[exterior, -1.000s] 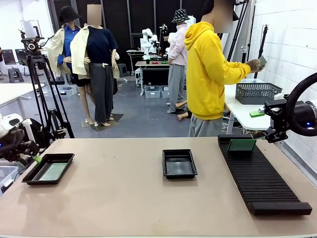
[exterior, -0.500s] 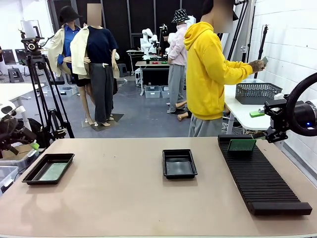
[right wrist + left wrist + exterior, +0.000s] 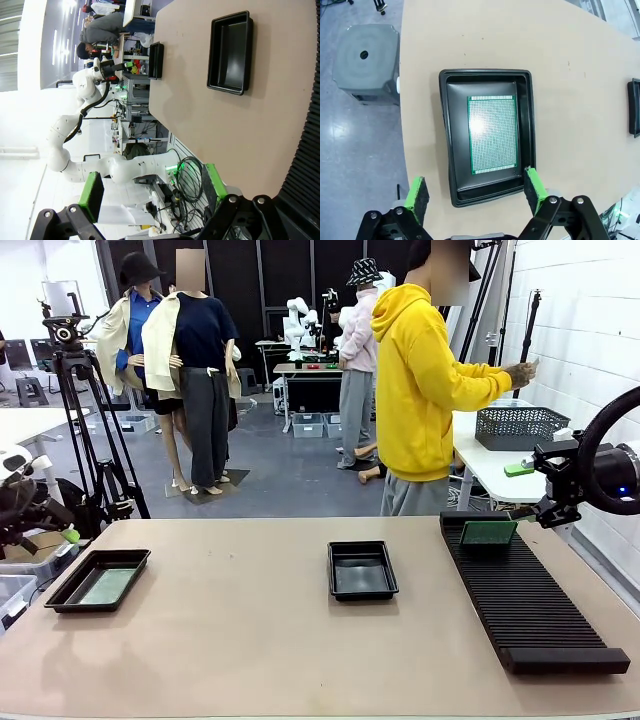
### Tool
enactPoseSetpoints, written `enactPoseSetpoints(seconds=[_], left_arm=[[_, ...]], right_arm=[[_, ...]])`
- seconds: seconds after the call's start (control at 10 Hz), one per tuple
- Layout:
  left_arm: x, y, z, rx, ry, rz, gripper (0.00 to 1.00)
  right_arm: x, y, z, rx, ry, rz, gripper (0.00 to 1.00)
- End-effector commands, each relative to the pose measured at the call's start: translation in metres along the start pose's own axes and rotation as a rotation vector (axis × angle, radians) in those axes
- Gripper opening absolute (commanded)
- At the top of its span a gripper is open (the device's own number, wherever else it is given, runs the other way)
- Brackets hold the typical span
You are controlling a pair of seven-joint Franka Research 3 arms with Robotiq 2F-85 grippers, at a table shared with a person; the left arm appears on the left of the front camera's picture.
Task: Inspect and transfer BCBs to ESD trays.
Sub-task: Pick up the ESD tray and place it on the left side of the table, then pick up the Blank PCB from the PCB Rack and place it in the right ESD tray.
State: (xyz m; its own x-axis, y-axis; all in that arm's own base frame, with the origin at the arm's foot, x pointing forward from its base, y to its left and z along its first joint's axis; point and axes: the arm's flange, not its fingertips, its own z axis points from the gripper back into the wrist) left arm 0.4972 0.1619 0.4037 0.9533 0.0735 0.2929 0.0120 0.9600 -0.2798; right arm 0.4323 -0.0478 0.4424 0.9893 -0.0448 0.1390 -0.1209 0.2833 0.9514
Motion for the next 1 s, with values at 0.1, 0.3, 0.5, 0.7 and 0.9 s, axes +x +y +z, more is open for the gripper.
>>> enactPoseSetpoints(seconds=[0.1,0.3,0.5,0.7,0.9], left_arm=[[0.0023,0.0016,0.0007,0.002,-0.002,-0.011,1.0],[0.0023,0.0016,0.0007,0.002,-0.002,-0.011,1.0],[0.0023,0.0016,0.0007,0.002,-0.002,-0.011,1.0],[0.0023,0.0016,0.0007,0.002,-0.002,-0.011,1.0],[0.0023,0.0016,0.0007,0.002,-0.002,-0.011,1.0]], right_arm=[[-0.0035,-0.0009,-0.002,-0.009,-0.008,0.006,1.0],[-0.0035,-0.0009,-0.002,-0.009,-0.008,0.006,1.0],[-0.0035,-0.0009,-0.002,-0.009,-0.008,0.006,1.0],[-0.0035,-0.0009,-0.002,-0.009,-0.008,0.006,1.0],[-0.0035,-0.0009,-0.002,-0.009,-0.008,0.006,1.0]])
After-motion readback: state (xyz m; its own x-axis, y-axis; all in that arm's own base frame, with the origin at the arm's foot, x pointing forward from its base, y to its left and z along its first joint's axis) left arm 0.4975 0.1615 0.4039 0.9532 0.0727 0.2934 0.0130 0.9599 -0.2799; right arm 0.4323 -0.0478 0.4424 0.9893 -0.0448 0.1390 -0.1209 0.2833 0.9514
